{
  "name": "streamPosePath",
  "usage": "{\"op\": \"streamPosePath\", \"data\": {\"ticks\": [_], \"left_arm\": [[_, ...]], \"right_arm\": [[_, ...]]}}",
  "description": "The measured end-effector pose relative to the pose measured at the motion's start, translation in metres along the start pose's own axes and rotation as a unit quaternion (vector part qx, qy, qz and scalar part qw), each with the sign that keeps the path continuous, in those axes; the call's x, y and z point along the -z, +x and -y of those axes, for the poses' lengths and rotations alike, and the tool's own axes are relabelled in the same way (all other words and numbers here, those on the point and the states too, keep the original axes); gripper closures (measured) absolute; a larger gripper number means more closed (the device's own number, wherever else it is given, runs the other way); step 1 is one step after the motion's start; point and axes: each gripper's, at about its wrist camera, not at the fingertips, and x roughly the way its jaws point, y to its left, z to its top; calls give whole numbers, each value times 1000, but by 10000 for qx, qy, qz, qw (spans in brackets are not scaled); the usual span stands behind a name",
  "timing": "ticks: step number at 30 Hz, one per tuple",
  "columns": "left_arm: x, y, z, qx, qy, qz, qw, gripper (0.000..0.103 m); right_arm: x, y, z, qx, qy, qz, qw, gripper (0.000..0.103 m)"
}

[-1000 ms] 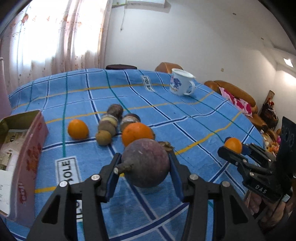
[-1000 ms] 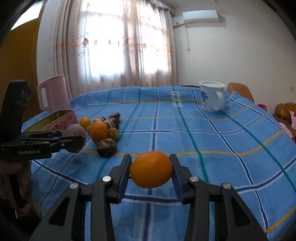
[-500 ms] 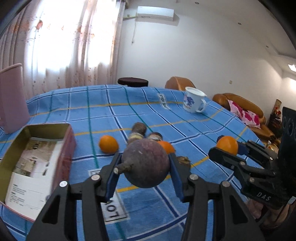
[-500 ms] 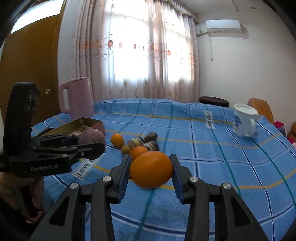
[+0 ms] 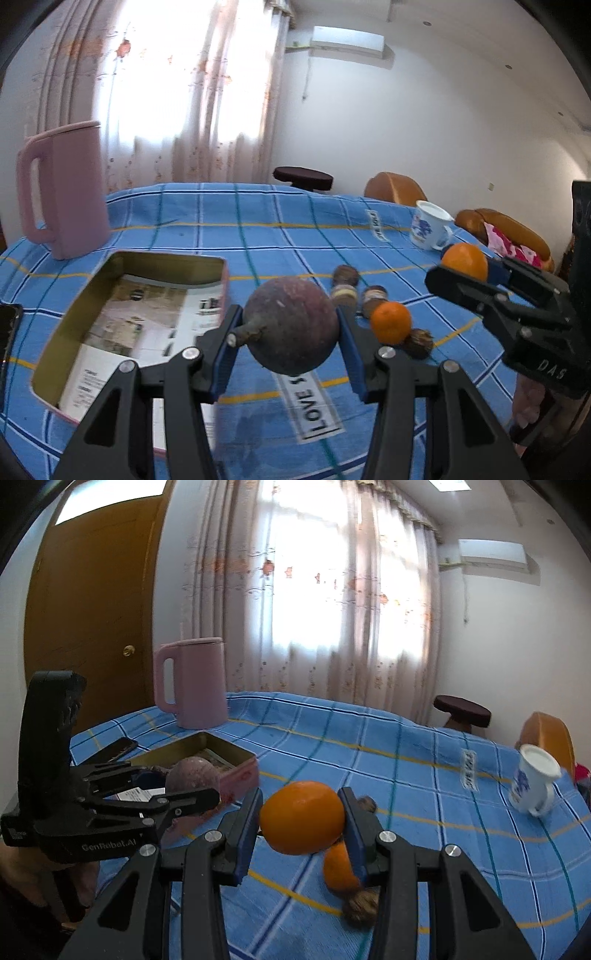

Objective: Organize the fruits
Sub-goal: 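Carry both fruits over the open tin and open both tools to drop them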

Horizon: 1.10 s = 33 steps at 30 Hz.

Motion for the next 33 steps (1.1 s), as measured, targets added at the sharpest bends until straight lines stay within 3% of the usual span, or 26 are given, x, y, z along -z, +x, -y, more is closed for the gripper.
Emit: {"op": "streamPosePath", "data": {"ticks": [14,33], "left_arm": [[-3,-1,-52,-469,-217,-32,9987,51],[-1,5,-102,-935,-270,-293,9948,51]], "right_arm": [[-35,48,-49,-448,-451,-144,9979,59],[-36,119,-90,-865,-510,-644,9929,59]]}}
